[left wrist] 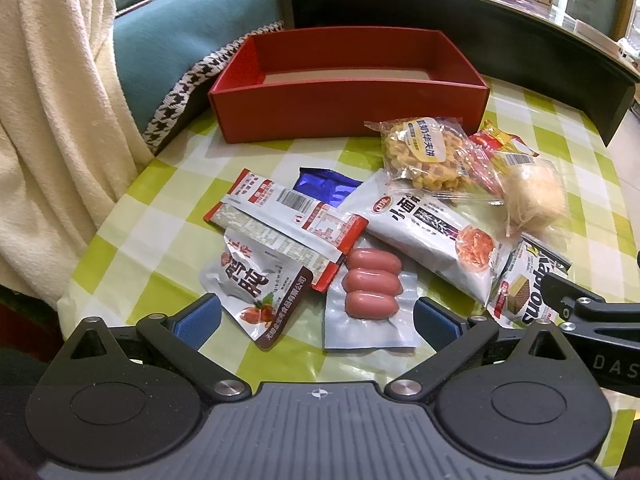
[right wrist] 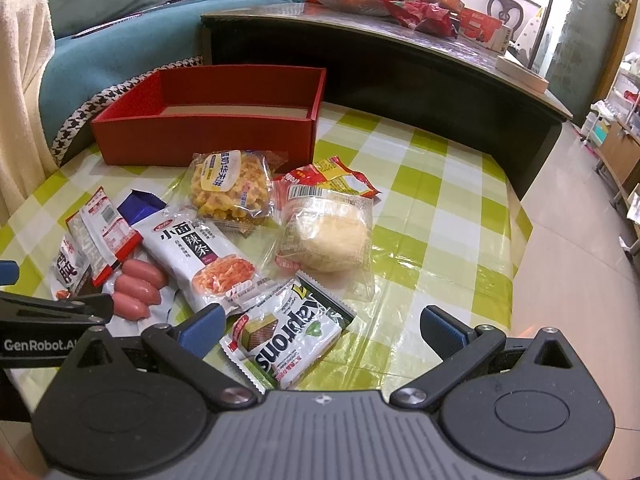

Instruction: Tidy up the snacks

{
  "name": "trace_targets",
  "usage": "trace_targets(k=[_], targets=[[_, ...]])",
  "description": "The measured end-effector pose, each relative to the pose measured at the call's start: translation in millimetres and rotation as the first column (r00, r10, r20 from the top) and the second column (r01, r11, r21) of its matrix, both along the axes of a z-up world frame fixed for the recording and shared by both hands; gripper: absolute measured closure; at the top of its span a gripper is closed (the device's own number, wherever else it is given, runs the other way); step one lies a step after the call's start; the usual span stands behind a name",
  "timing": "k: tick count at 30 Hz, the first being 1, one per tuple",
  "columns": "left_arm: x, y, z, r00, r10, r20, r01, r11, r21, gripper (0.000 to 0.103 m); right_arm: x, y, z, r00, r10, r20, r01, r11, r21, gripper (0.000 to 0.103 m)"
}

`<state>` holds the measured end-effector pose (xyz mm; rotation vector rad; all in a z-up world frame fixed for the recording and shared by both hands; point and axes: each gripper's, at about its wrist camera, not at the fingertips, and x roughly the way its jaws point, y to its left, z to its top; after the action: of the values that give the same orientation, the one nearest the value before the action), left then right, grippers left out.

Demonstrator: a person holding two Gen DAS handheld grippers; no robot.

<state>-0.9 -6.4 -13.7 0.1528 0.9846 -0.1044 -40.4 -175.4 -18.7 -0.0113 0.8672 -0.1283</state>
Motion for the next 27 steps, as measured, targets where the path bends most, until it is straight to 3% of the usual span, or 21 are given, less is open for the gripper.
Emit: trace_targets(k=[23, 25, 27], targets=[[-0.8, 0.3, -0.7, 1.000, 0.000, -0.006, 0.000, 1.000, -0.014, 0.000, -0.4, -1.9, 0.9, 1.000, -0.006, 0.008, 0.006, 1.000, 0.001, 0.000], [-0.6, 1.1, 1.5, 1.000, -0.001, -0.001, 0.001, 1.000, -0.020, 0.000, -5.7, -4.5, 10.3, 0.998, -0.016, 0.064, 0.015, 1.000, 0.006, 0.000], [-0.4, 3.3, 4.6, 1.000, 0.004, 0.005, -0.004, 0.999, -0.032, 0.000, -20.6, -5.2, 32.0, 0.976, -0.028, 0.215, 0.033, 0.999, -0.022, 0.000]])
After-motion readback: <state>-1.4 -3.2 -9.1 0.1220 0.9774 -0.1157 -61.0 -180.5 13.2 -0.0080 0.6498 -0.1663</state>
